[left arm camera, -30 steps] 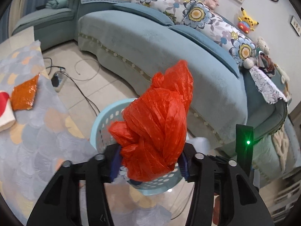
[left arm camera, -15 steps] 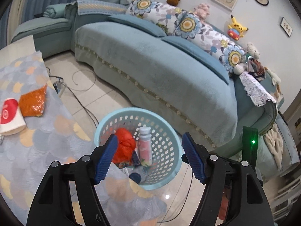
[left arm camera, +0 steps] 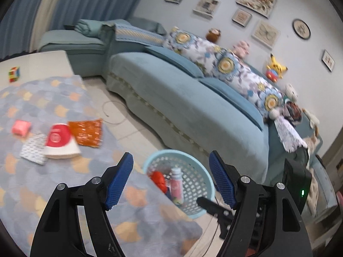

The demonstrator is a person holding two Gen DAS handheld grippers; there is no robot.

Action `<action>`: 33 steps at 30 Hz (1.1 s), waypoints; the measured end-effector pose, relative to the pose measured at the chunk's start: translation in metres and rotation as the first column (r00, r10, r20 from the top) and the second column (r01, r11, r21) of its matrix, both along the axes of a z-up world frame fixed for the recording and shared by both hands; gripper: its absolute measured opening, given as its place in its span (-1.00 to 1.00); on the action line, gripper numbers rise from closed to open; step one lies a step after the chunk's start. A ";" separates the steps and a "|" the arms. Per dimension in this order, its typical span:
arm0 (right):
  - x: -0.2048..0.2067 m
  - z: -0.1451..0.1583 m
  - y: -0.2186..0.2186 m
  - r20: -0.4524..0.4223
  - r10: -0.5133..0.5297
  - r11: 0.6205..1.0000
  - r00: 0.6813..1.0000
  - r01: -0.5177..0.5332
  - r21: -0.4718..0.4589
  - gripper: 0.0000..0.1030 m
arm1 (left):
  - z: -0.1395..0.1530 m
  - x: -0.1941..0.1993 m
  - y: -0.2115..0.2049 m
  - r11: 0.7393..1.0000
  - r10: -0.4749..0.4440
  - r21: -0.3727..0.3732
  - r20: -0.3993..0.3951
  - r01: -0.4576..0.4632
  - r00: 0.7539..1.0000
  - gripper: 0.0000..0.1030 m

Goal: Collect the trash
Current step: 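Move both open tools back to the table items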

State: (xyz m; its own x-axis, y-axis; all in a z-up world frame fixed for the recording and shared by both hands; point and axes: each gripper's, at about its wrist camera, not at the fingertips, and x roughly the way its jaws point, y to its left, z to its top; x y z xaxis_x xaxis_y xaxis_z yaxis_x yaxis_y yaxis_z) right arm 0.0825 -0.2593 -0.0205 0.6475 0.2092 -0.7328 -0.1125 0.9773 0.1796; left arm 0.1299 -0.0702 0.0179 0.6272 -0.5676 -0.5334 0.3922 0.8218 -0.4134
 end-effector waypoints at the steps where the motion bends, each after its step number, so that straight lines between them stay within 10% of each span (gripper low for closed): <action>1: 0.001 0.002 0.013 0.006 0.022 1.000 1.000 -0.022 -0.011 0.16 | 0.002 0.000 0.007 1.000 0.011 -0.001 0.002 -0.011 1.000 0.39; 10: 0.018 -0.008 0.097 0.020 0.132 0.990 0.991 -0.131 -0.042 0.26 | -0.003 -0.007 0.115 0.984 0.174 0.031 0.006 -0.174 0.985 0.39; 20: 0.056 -0.055 0.151 0.039 0.162 0.986 0.986 -0.161 -0.034 0.29 | -0.048 -0.011 0.263 0.893 0.448 0.003 -0.098 -0.450 0.889 0.39; 33: 0.100 -0.075 0.169 0.026 0.193 0.981 0.981 -0.192 -0.038 0.29 | -0.102 0.117 0.260 0.879 0.476 0.108 -0.159 -0.464 0.865 0.59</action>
